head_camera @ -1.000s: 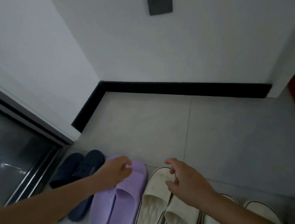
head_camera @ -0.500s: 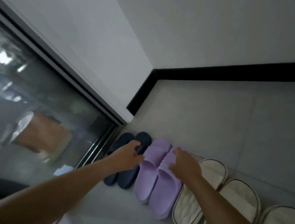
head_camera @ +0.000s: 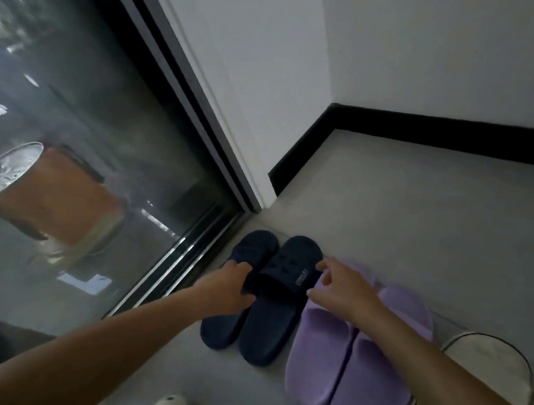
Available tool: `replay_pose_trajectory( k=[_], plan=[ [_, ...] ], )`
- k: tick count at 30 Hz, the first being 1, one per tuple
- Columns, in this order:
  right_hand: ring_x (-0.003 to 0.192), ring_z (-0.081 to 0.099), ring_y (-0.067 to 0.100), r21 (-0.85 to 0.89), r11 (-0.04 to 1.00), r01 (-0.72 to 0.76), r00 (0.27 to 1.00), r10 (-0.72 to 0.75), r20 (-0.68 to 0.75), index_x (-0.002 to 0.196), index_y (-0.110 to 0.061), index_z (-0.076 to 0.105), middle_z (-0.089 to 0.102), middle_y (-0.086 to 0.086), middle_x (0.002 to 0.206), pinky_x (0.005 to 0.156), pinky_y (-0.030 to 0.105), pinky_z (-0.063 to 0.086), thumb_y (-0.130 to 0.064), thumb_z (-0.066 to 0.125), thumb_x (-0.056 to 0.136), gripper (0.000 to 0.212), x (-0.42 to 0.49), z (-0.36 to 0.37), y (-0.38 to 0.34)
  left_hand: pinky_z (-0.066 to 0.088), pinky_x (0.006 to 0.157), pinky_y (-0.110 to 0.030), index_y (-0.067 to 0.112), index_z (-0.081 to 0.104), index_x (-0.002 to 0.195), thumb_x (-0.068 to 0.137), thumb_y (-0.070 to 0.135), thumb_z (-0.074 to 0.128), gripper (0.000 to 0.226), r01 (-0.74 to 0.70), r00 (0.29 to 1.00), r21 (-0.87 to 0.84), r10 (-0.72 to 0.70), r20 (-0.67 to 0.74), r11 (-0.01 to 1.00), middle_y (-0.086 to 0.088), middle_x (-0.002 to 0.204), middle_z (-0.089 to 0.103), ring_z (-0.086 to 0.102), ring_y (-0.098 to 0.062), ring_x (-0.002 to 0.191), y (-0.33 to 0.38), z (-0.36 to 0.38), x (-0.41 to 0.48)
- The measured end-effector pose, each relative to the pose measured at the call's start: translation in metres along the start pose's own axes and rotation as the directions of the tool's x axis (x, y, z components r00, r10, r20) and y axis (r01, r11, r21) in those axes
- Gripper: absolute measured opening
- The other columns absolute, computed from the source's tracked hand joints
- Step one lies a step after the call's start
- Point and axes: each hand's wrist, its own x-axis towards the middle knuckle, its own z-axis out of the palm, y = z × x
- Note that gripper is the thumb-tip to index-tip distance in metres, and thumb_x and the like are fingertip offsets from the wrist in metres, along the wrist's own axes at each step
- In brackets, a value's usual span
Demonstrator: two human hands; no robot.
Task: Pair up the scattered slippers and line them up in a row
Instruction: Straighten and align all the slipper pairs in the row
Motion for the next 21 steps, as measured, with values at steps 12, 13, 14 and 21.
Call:
replay_pose_trajectory(
  k=[12,13,14,21],
  plan=[
    [0.131,0.03,0.032,-0.598,0.78,-0.183,0.978,0.205,-0.032,0.149,-0.026,0.007,0.027,0.013,0.148,0.105,0.039,0.029,-0.035,0.063,0.078,0.091,0.069,0.087,-0.04,0.039,0.106,-0.04,0.029,0.002,0.15,0.076,0.021,0.066,0.098,-0.418,0.901,0.103,0.397,0.173,0.903,0.0,0.159,0.006,0.029,-0.029,0.137,-0.098,0.017,0.128],
    [0.128,0.034,0.031,-0.592,0.782,-0.197,0.975,0.218,-0.037,0.147,-0.028,0.011,0.032,0.012,0.144,0.102,0.038,0.031,-0.034,0.063,0.077,0.088,0.071,0.086,-0.041,0.039,0.106,-0.04,0.03,0.002,0.15,0.073,0.02,0.067,0.101,-0.418,0.893,0.052,0.4,0.205,0.907,0.0,0.158,0.007,0.03,-0.029,0.137,-0.099,0.016,0.133],
    [0.124,0.037,0.031,-0.588,0.782,-0.205,0.973,0.226,-0.039,0.146,-0.029,0.014,0.036,0.01,0.141,0.099,0.038,0.033,-0.034,0.063,0.076,0.086,0.074,0.084,-0.043,0.039,0.105,-0.039,0.03,0.003,0.15,0.07,0.019,0.068,0.104,-0.415,0.886,0.018,0.4,0.235,0.91,-0.001,0.157,0.01,0.03,-0.03,0.136,-0.098,0.017,0.137],
    [0.116,0.038,0.029,-0.531,0.82,-0.213,0.973,0.229,-0.035,0.141,-0.034,0.017,0.04,0.004,0.133,0.092,0.037,0.041,-0.04,0.063,0.067,0.087,0.066,0.09,-0.037,0.046,0.097,-0.037,0.027,0.012,0.148,0.073,0.007,0.067,0.095,-0.396,0.89,0.009,0.382,0.249,0.918,-0.002,0.152,0.016,0.04,-0.031,0.126,-0.091,0.022,0.153]
  ],
)
